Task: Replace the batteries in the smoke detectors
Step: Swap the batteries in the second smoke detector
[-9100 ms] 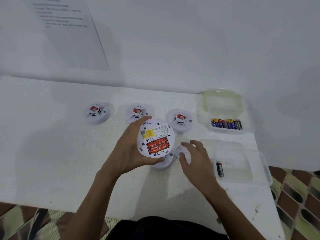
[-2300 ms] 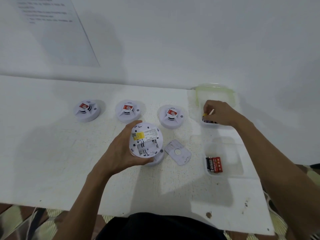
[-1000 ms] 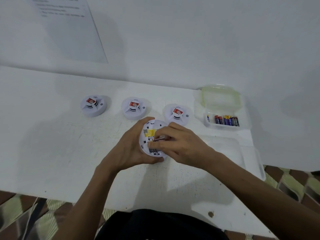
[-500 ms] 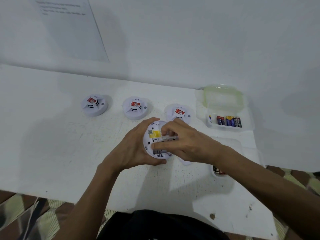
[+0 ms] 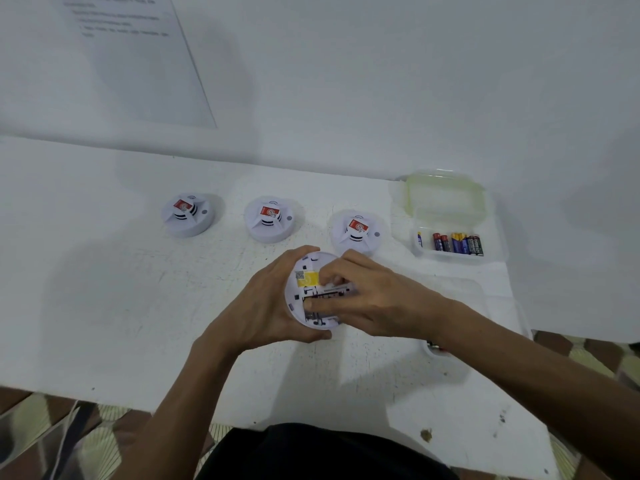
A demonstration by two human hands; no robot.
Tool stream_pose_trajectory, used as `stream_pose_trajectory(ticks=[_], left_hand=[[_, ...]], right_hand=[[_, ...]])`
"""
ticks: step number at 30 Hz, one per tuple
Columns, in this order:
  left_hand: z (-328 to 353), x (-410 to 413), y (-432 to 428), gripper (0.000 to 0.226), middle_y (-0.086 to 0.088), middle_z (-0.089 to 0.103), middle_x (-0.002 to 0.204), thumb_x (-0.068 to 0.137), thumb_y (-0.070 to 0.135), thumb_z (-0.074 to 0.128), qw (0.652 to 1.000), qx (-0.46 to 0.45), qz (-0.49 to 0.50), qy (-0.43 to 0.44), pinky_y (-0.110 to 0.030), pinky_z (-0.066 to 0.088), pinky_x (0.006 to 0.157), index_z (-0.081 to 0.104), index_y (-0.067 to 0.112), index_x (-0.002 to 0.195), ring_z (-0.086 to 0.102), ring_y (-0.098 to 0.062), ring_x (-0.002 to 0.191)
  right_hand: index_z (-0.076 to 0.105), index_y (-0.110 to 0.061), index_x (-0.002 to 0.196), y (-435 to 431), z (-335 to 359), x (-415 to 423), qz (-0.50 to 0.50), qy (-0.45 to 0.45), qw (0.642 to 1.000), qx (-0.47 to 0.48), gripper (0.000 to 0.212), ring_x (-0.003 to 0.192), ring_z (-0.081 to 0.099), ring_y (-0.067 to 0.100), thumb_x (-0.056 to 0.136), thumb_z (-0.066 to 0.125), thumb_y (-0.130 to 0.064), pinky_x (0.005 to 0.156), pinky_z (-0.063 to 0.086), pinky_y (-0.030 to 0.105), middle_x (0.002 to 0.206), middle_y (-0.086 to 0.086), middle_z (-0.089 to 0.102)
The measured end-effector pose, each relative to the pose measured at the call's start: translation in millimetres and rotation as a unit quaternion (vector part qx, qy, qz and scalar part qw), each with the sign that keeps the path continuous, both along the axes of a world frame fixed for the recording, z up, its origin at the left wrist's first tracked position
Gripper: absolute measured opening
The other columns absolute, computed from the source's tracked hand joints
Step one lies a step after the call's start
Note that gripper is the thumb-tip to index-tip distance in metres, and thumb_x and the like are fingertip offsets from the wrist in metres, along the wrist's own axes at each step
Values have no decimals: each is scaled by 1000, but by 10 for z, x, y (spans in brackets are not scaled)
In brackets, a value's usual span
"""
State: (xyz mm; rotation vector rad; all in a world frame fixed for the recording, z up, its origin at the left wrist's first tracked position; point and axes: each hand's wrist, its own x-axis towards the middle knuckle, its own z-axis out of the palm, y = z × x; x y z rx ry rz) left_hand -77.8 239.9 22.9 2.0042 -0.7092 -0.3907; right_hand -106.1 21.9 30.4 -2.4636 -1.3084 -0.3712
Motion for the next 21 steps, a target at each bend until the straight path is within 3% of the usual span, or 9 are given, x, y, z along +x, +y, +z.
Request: stream_pose_trajectory(ticks=[2, 4, 8, 11, 13, 16, 21], left_hand=[[20, 10, 21, 75, 31, 38, 128, 57, 87, 53, 1000, -1, 3, -5, 1, 29, 97, 16, 76, 121, 36, 24, 116], [65, 27, 19, 76, 41, 42, 126, 59, 84, 55, 1000, 3, 0, -18, -1, 31, 97, 19, 73, 124, 39, 20, 117], [4, 83, 55, 87, 19, 45, 134, 62, 74, 64, 999, -19, -7, -43, -22, 39, 105, 31, 38, 135, 48, -3, 122], [13, 104, 82, 87, 31, 42, 133, 62, 72, 67, 998, -23, 5, -52, -14, 37, 103, 27, 50, 135, 46, 0, 123], [48, 111, 85, 86, 40, 39, 130, 59, 75, 68, 998, -19, 17, -59, -7, 34, 99, 25, 56, 132, 44, 6, 123], [36, 129, 104, 89, 43, 38, 129, 57, 76, 67, 997, -24, 32, -62, -5, 34, 97, 28, 48, 132, 43, 10, 121], [0, 163, 117, 95, 31, 41, 133, 55, 75, 70, 997, -12, 43, -68, -9, 37, 98, 27, 44, 134, 46, 4, 122]], right_hand=[[71, -19, 117, 9, -1, -20, -11, 4, 1000, 10, 26, 96, 47, 23, 92, 65, -17, 79, 48, 31, 118, 8, 45], [70, -20, 118, 16, 24, -34, -24, 11, 1000, 16, 28, 96, 49, 25, 91, 64, -13, 81, 47, 32, 117, 11, 53], [69, -17, 120, -66, 113, 0, -71, 19, 997, 23, 29, 102, 54, 27, 91, 63, -15, 88, 45, 35, 113, 11, 62], [67, -17, 124, -244, 183, 115, -148, 55, 983, 91, 34, 102, 54, 20, 90, 66, -19, 91, 43, 28, 110, 6, 62], [68, -15, 121, -421, 237, 218, -216, 85, 959, 161, 31, 92, 57, 17, 90, 67, -18, 84, 45, 23, 101, 3, 63], [72, -15, 108, -752, 217, 404, -345, 112, 912, 191, 20, 71, 61, 17, 91, 62, -11, 71, 52, 30, 86, 2, 66], [69, -15, 105, -1284, -89, 693, -493, 276, 824, 46, 20, 65, 61, 27, 91, 57, -8, 55, 45, 23, 82, 0, 61]])
